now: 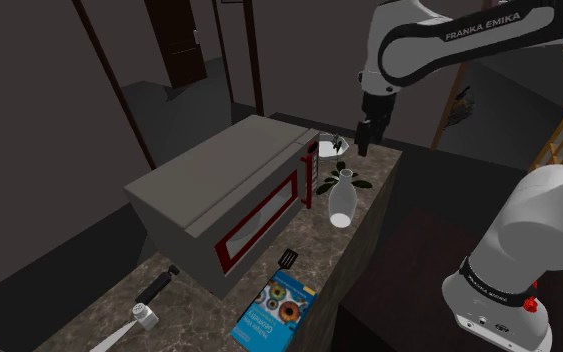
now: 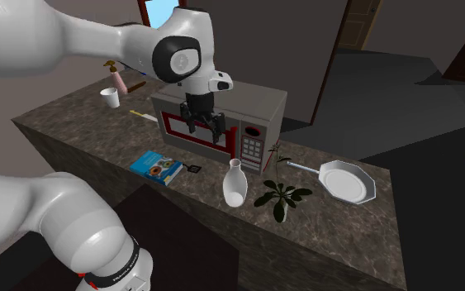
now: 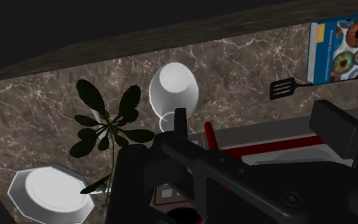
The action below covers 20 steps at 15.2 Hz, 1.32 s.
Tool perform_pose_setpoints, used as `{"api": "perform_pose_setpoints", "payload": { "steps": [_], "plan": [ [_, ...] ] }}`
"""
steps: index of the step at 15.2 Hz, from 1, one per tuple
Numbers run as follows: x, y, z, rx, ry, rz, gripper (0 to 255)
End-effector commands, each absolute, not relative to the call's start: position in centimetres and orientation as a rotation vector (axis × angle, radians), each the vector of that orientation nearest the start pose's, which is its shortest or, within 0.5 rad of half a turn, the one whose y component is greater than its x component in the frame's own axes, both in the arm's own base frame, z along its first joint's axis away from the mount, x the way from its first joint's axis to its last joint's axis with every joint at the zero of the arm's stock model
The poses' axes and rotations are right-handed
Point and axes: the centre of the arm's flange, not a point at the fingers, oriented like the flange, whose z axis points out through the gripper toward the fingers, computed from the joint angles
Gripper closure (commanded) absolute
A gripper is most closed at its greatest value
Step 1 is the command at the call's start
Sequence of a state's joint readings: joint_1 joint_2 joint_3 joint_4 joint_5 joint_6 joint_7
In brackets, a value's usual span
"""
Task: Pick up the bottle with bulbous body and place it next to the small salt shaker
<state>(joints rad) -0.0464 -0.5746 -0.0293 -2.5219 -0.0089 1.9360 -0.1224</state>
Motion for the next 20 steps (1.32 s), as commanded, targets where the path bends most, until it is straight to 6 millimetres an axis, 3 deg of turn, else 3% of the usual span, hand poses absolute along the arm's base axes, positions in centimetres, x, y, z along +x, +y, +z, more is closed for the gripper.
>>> {"api": "perform_pose_setpoints", "payload": {
  "steps": [1,14,20],
  "plan": [
    [38.7,-3.8,45.0,-3.131,-0.098,0.013,0],
    [47.9,-8.7,31.8,-3.119,-0.166,0.010,0],
    [47.9,-8.6,28.6,-3.119,-0.166,0.010,0]
  ]
}}
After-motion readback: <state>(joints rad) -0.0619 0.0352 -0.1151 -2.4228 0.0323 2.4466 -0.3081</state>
